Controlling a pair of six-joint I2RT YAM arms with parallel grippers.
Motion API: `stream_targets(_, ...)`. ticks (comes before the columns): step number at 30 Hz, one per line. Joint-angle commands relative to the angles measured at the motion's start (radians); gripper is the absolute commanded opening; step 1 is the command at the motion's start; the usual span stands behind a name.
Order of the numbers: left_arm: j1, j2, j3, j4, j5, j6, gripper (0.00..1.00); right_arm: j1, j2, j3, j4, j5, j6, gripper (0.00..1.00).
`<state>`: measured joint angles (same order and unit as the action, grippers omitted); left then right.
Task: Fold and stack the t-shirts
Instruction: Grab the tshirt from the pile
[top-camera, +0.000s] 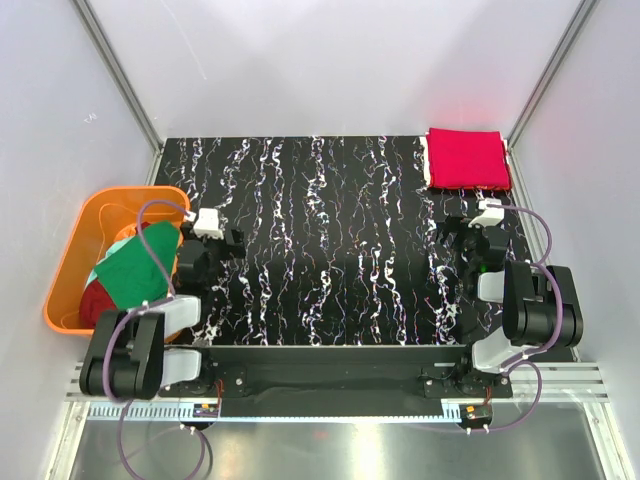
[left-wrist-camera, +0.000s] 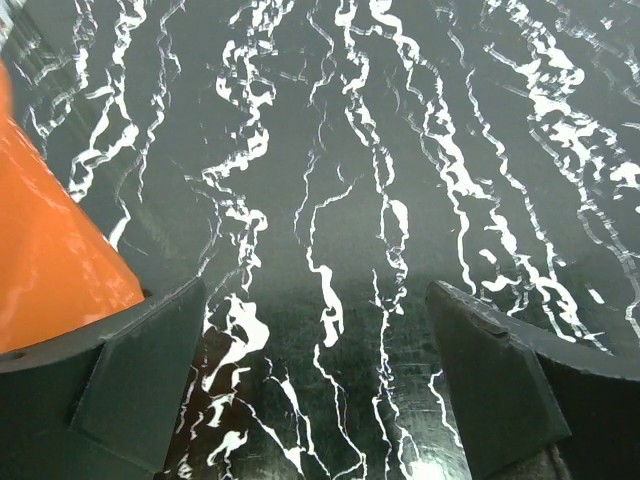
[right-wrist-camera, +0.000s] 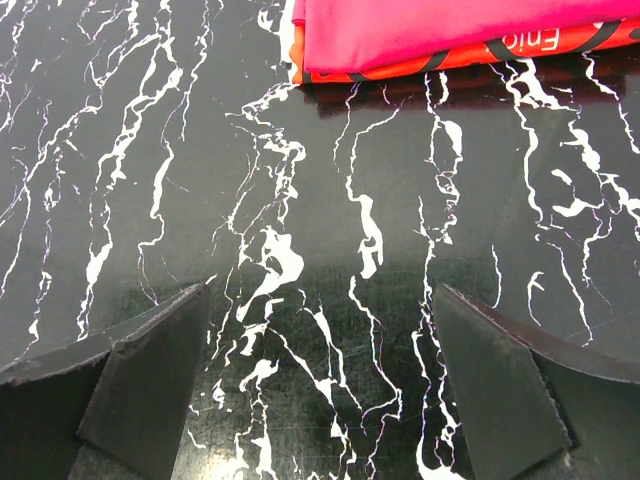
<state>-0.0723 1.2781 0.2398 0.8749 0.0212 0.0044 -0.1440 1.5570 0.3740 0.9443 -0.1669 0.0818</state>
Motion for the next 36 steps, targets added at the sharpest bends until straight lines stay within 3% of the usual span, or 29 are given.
stream_targets(1,0.026,-0.138,0.091,-0.129,-0.027,0.011,0.99,0.004,-0.073,0.017,0.019,0.000,-0.030,1.00)
stream_targets(6,0.026,-0.357,0.226,-0.423,-0.128,-0.207,0.99,0.006,-0.228,0.089,-0.283,0.088,0.056,1.00)
stream_targets(8,0.025,-0.384,0.345,-0.600,-0.168,-0.260,0.99,0.011,-0.300,0.097,-0.393,0.133,0.118,1.00)
stream_targets(12,0.028,-0.358,0.609,-0.963,-0.389,-0.456,0.99,0.063,-0.429,0.176,-0.616,0.294,0.228,1.00)
stream_targets(13,0.028,-0.347,0.663,-1.090,-0.392,-0.443,0.99,0.063,-0.463,0.209,-0.739,0.285,0.283,1.00)
stream_targets(15,0.029,-0.323,0.795,-1.178,-0.415,-0.431,0.99,0.063,-0.494,0.305,-0.849,0.187,0.311,1.00)
stream_targets(16,0.029,-0.306,0.820,-1.230,-0.438,-0.440,0.99,0.063,-0.520,0.339,-0.994,0.170,0.329,1.00)
stream_targets(19,0.052,-0.287,0.927,-1.394,-0.569,-0.544,0.99,0.063,-0.572,0.344,-0.991,0.094,0.389,1.00)
stream_targets(21,0.116,-0.284,0.978,-1.438,-0.531,-0.511,0.99,0.063,-0.560,0.367,-0.992,-0.050,0.372,1.00)
stream_targets(23,0.204,-0.264,0.997,-1.439,-0.416,-0.472,0.99,0.064,-0.522,0.413,-1.050,-0.112,0.401,1.00)
stream_targets(26,0.332,-0.136,1.113,-1.598,-0.382,-0.495,0.99,0.075,-0.443,0.517,-1.153,-0.166,0.397,1.00)
stream_targets(27,0.373,-0.093,1.150,-1.710,-0.363,-0.520,0.98,0.087,-0.428,0.525,-1.171,-0.166,0.383,1.00)
stream_targets(31,0.543,0.111,1.243,-1.826,-0.216,-0.566,0.89,0.204,-0.402,0.578,-1.237,-0.085,0.345,0.97)
stream_targets(36,0.586,0.236,1.231,-1.765,-0.257,-0.623,0.72,0.297,-0.385,0.609,-1.265,-0.040,0.322,0.93)
